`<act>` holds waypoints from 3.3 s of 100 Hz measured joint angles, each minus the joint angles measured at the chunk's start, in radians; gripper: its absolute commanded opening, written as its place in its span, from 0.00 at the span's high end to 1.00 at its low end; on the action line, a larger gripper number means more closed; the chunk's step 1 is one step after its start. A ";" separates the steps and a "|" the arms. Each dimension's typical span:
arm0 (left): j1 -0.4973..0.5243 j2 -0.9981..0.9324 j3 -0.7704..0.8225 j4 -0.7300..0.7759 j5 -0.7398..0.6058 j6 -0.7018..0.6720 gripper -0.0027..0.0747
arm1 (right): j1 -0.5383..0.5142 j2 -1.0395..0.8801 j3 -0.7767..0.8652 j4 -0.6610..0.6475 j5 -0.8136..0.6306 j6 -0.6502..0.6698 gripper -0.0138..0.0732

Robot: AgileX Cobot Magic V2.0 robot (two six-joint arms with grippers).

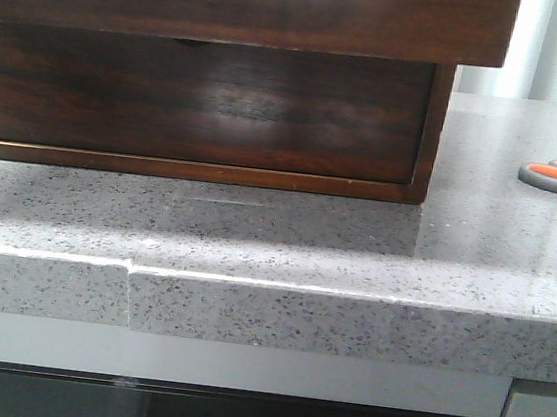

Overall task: Put scissors in drawer with both arms
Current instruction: 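Lower the right gripper over the grey-orange scissors and grasp them, then lift the scissors with the right gripper toward the open drawer, then lower the scissors into the drawer and open the right gripper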

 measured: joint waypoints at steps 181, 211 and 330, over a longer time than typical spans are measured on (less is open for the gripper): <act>0.000 0.000 0.000 0.000 0.000 0.000 0.55 | 0.000 0.623 -0.572 -0.077 0.550 -0.029 0.93; 0.000 0.000 0.000 0.000 0.000 0.000 0.55 | 0.000 0.404 -0.564 0.055 0.514 -0.166 0.93; 0.000 0.000 0.000 0.000 0.000 0.000 0.55 | 0.735 0.433 -0.884 -0.045 0.467 -0.668 0.93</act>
